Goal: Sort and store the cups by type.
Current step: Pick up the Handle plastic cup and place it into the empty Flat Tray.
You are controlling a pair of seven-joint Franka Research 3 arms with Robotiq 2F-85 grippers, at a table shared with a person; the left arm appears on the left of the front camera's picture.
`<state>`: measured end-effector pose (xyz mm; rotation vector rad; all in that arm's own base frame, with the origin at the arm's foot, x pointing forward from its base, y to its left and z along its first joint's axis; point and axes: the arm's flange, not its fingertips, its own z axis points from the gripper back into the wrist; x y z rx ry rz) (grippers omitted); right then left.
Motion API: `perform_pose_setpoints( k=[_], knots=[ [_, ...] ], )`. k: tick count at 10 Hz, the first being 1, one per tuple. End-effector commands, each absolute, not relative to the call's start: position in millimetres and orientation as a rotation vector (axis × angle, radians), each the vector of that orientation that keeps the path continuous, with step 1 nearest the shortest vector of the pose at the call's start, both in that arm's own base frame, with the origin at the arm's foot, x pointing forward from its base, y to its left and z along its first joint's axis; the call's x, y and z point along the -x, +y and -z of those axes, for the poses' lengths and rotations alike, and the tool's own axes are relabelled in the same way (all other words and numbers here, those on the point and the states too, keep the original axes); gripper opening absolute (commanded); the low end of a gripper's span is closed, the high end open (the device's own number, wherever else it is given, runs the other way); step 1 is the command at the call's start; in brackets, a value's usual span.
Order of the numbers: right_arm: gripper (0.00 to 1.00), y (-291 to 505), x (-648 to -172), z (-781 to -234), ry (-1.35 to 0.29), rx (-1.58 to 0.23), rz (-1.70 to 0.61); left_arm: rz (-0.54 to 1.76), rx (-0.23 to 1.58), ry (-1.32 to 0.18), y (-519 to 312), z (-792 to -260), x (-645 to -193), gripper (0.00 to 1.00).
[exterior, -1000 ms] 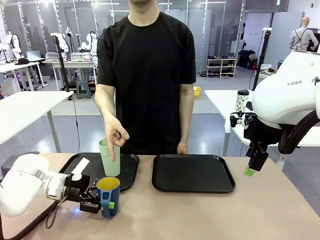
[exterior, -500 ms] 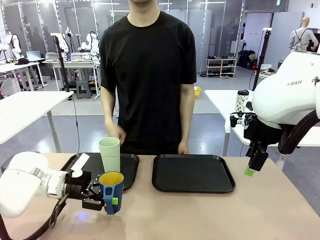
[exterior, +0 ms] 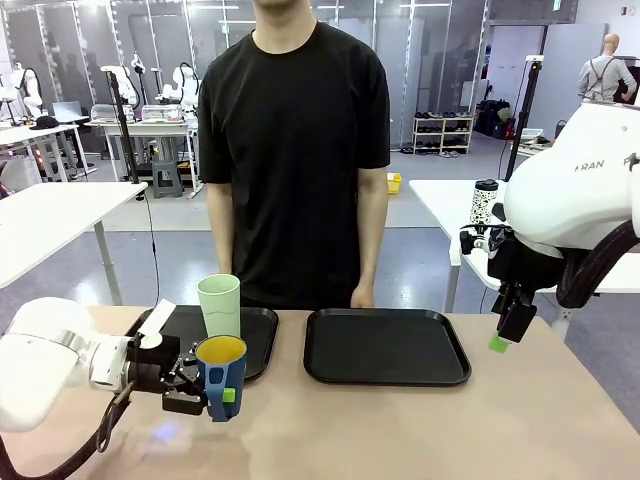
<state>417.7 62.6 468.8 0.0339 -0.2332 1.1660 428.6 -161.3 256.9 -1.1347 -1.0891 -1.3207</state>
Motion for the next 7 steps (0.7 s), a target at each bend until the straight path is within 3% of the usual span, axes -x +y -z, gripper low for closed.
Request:
perform_pose_setpoints(
  k=[1,2,3,7],
  knots=[
    [1.00,63,-417,-470,-0.233,-0.038,-1.159,1.322,1.138,-1.088,-163,-254,-428,0.47],
    [1.00,63,-417,-470,-0.233,-0.038,-1.159,1.322,1.138,-1.088,-163,-254,-428,0.47],
    [1.00,63,-417,-470,-0.233,-0.038,-1.159,1.318,1.137,-1.086,-161,-255,-428,0.71],
    [1.00,63,-417,-470,-0.233,-0.038,-1.159,1.297,1.164,-1.159,-214,-254,-427,0.71]
  ],
)
